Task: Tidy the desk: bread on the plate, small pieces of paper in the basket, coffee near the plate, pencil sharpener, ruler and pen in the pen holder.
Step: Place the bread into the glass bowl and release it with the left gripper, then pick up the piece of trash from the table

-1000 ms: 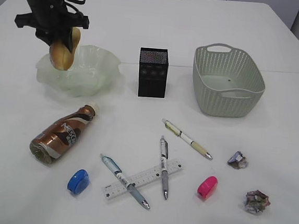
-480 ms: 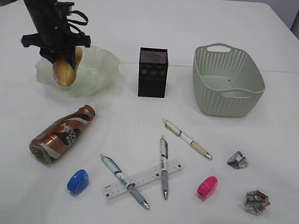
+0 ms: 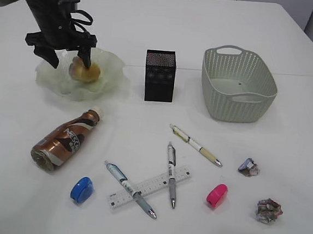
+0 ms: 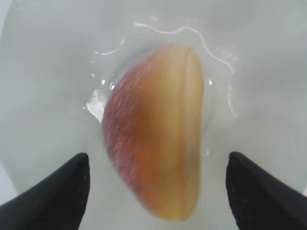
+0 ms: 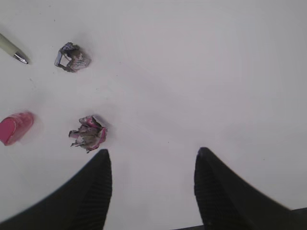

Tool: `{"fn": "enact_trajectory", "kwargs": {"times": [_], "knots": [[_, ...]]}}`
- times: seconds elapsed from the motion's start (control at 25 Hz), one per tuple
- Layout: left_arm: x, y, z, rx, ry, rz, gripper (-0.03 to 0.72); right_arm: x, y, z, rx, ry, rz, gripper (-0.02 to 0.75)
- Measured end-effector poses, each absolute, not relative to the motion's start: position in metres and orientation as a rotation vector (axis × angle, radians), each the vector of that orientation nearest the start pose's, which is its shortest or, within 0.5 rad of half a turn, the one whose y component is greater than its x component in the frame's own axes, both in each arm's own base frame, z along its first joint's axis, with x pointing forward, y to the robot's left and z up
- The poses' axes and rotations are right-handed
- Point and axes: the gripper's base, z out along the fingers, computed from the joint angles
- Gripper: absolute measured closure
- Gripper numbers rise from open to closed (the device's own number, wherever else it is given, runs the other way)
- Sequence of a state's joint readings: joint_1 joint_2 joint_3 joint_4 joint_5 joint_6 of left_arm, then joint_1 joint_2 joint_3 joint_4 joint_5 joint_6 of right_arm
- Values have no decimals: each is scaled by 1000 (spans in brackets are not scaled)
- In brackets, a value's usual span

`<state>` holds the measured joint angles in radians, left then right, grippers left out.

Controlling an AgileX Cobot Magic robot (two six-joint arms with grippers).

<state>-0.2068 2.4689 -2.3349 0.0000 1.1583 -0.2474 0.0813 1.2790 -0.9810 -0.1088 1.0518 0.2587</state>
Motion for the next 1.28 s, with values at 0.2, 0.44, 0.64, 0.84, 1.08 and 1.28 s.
{"fn": "enact_trajectory", "kwargs": {"times": [0.2, 0.44, 0.64, 0.84, 1.08, 1.28], "knots": [[517, -108, 196, -54, 2787, -114, 36, 233, 12, 287, 224, 2817, -38, 303], [511, -108, 255, -51, 2686, -159, 62, 230, 16, 286, 262, 2854, 30, 303], [493, -108, 316, -42, 2575, -244, 100, 228, 19, 286, 284, 2871, 81, 303], [475, -109, 352, -7, 2516, -294, 106, 226, 25, 285, 321, 2896, 175, 303], [435, -101, 371, 39, 2567, -274, 108, 226, 26, 285, 324, 2898, 182, 303], [390, -91, 366, 79, 2670, -238, 112, 226, 26, 285, 325, 2898, 185, 303]]}}
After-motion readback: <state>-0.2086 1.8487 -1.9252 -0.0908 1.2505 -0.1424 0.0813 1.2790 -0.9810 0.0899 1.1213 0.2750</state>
